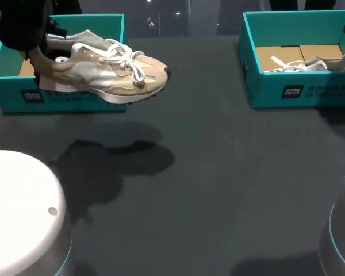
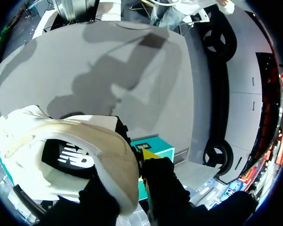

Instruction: Take the shoe out of the shoebox, open the shoe tongue, remove and reinsert the insole, then place the shoe into the shoebox

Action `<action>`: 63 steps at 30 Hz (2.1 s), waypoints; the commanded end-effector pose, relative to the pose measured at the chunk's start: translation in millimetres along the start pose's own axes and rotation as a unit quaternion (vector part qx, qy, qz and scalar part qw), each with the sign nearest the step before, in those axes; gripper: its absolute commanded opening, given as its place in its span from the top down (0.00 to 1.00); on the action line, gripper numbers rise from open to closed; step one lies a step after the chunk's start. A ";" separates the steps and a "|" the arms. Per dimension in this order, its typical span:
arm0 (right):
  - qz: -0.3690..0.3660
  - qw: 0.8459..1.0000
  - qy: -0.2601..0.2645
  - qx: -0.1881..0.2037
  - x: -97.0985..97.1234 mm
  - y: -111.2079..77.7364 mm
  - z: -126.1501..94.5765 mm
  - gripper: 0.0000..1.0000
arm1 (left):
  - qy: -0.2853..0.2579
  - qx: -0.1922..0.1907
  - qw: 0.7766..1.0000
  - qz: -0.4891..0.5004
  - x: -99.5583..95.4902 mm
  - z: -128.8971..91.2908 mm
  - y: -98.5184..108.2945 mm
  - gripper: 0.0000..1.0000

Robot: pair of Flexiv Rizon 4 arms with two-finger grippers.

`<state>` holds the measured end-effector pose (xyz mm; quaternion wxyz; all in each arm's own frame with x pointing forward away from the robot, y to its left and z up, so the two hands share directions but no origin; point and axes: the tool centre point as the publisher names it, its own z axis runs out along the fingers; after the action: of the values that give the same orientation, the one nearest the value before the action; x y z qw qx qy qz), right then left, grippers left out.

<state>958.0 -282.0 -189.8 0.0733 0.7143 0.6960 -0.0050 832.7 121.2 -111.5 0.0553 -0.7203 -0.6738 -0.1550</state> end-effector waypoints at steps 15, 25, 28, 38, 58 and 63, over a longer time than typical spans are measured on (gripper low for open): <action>0.000 1.000 -0.001 -0.001 0.0 -1.3 -0.3 0.00 | 0.033 0.042 0.997 0.053 -120.9 22.8 -82.7 1.00; 0.000 1.000 -0.001 -0.001 0.0 -1.3 -0.3 0.00 | 0.030 0.052 0.996 0.060 -166.4 25.4 -98.3 1.00; 0.000 1.000 -0.001 -0.001 0.0 -1.3 -0.3 0.00 | 0.030 0.052 0.996 0.060 -166.4 25.4 -98.3 1.00; 0.000 1.000 -0.001 -0.001 0.0 -1.3 -0.3 0.00 | 0.028 0.065 0.996 0.053 -177.3 33.3 -99.1 1.00; 0.000 1.000 -0.001 -0.001 0.0 -1.3 -0.3 0.00 | 0.027 0.040 0.999 0.022 -257.0 96.5 -94.1 1.00; 0.000 1.000 -0.001 -0.001 0.0 -1.3 -0.3 0.00 | 0.027 0.040 0.999 0.022 -257.0 96.5 -94.1 1.00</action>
<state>958.0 -282.1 -189.8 0.0733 0.7143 0.6960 -0.0050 742.6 -88.5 -293.9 0.1067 -0.7275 -0.6617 -0.1466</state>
